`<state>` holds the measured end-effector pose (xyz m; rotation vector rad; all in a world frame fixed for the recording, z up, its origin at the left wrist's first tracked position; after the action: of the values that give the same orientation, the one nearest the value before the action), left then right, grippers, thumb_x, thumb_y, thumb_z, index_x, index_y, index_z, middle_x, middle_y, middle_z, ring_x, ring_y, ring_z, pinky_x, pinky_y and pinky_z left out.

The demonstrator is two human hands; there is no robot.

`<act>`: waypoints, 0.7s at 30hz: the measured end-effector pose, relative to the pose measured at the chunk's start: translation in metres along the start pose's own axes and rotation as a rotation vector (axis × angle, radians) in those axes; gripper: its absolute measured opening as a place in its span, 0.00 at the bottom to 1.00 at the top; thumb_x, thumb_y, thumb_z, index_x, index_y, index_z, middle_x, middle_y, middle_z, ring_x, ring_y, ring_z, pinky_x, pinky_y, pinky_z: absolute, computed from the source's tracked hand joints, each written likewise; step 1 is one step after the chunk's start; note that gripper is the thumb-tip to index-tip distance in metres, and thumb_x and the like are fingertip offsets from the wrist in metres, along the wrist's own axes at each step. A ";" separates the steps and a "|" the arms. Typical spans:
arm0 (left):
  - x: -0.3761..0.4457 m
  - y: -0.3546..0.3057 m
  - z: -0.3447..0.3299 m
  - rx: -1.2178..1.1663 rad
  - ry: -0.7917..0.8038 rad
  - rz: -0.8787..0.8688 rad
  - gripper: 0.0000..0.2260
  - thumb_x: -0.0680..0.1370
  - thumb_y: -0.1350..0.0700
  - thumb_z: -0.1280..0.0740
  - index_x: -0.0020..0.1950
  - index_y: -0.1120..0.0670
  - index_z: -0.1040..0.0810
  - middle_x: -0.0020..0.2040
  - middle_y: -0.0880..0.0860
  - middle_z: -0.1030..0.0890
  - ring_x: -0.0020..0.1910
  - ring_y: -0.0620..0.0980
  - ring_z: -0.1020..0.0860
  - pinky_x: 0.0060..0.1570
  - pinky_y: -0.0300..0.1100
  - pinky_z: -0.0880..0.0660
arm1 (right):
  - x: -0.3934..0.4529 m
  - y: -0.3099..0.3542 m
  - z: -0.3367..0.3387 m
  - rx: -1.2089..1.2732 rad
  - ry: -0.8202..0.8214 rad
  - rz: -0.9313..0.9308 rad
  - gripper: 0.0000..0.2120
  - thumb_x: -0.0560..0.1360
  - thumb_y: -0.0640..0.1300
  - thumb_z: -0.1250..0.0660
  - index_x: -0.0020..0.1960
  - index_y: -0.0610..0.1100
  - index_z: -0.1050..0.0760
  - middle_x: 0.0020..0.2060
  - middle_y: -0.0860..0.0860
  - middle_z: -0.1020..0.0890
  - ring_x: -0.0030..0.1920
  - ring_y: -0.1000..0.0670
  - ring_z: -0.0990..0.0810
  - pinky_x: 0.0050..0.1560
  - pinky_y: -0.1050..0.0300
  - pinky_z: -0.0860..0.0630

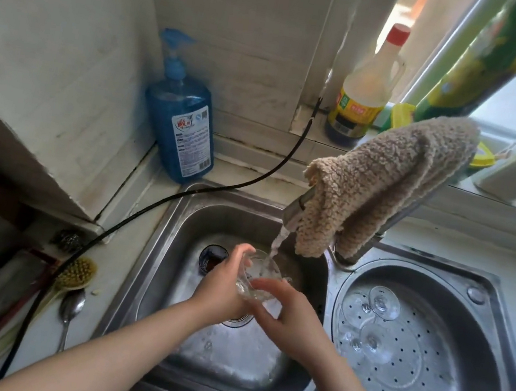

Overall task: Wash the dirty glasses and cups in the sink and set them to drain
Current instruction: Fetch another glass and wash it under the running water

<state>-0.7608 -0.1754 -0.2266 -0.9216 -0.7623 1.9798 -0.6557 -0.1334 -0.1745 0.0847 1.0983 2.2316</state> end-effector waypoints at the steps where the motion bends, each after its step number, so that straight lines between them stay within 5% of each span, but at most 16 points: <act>1: 0.000 -0.001 0.003 -0.034 -0.031 -0.002 0.40 0.65 0.53 0.22 0.70 0.45 0.41 0.62 0.44 0.26 0.54 0.45 0.24 0.46 0.37 0.31 | 0.004 0.012 -0.001 -0.091 0.019 0.086 0.16 0.76 0.52 0.36 0.63 0.54 0.26 0.58 0.59 0.21 0.59 0.61 0.25 0.70 0.58 0.36; 3: 0.000 -0.003 0.008 -0.068 -0.070 -0.014 0.40 0.63 0.52 0.21 0.70 0.45 0.39 0.61 0.41 0.26 0.54 0.43 0.24 0.47 0.35 0.31 | 0.014 0.022 -0.011 -0.270 0.100 0.188 0.21 0.74 0.49 0.36 0.67 0.50 0.29 0.62 0.55 0.23 0.64 0.55 0.27 0.74 0.54 0.42; 7: -0.001 -0.009 0.006 -0.070 -0.090 -0.046 0.35 0.68 0.57 0.25 0.70 0.46 0.37 0.62 0.41 0.25 0.58 0.41 0.26 0.54 0.32 0.32 | 0.036 0.011 -0.025 -0.132 0.286 -0.018 0.39 0.69 0.50 0.32 0.76 0.46 0.44 0.69 0.49 0.30 0.67 0.50 0.29 0.66 0.53 0.30; 10: 0.002 -0.013 0.015 -0.039 -0.132 -0.088 0.32 0.71 0.62 0.30 0.72 0.48 0.36 0.67 0.44 0.28 0.63 0.40 0.29 0.60 0.29 0.36 | 0.037 0.019 -0.041 0.043 0.364 -0.026 0.33 0.69 0.50 0.33 0.71 0.49 0.39 0.61 0.51 0.23 0.59 0.52 0.23 0.58 0.52 0.24; 12: 0.004 -0.018 0.021 0.028 -0.107 -0.135 0.35 0.69 0.60 0.26 0.73 0.49 0.36 0.67 0.43 0.29 0.63 0.40 0.30 0.58 0.29 0.37 | 0.029 0.022 -0.040 -0.095 0.401 0.043 0.26 0.69 0.46 0.35 0.66 0.49 0.35 0.57 0.51 0.21 0.55 0.50 0.22 0.56 0.50 0.23; 14: 0.005 -0.020 0.025 0.054 -0.082 -0.141 0.39 0.65 0.54 0.22 0.72 0.48 0.37 0.66 0.41 0.29 0.62 0.40 0.30 0.58 0.33 0.34 | 0.024 0.017 -0.032 -0.424 0.447 0.160 0.24 0.70 0.41 0.38 0.66 0.48 0.33 0.59 0.48 0.22 0.60 0.46 0.25 0.62 0.48 0.28; 17: 0.005 -0.020 0.026 0.033 -0.081 -0.117 0.40 0.63 0.50 0.21 0.71 0.46 0.37 0.64 0.43 0.27 0.60 0.44 0.27 0.59 0.41 0.28 | 0.029 0.010 -0.026 -0.896 0.408 0.451 0.28 0.70 0.37 0.40 0.70 0.47 0.34 0.68 0.49 0.27 0.72 0.48 0.36 0.76 0.49 0.51; 19: 0.006 -0.019 0.026 0.002 -0.100 -0.097 0.39 0.63 0.51 0.21 0.69 0.45 0.36 0.62 0.43 0.26 0.58 0.45 0.25 0.57 0.42 0.26 | 0.032 0.016 -0.025 -0.926 0.300 0.533 0.28 0.70 0.37 0.39 0.70 0.45 0.33 0.67 0.48 0.26 0.73 0.48 0.37 0.76 0.48 0.60; 21: 0.006 -0.022 0.026 0.001 -0.106 -0.095 0.39 0.63 0.53 0.21 0.70 0.45 0.36 0.61 0.41 0.26 0.57 0.42 0.27 0.55 0.38 0.28 | 0.033 0.017 -0.028 -0.782 0.311 0.398 0.28 0.70 0.40 0.37 0.70 0.45 0.33 0.64 0.48 0.24 0.70 0.47 0.32 0.77 0.47 0.51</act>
<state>-0.7755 -0.1641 -0.1967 -0.7698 -0.8486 1.9572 -0.6999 -0.1414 -0.1879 -0.4181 0.2859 2.9524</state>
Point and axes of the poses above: each hand's wrist, its own x-axis towards the middle knuckle, its own z-axis out of the back of the hand, y = z × x, the point moved 10 cm from there along x, towards the middle knuckle
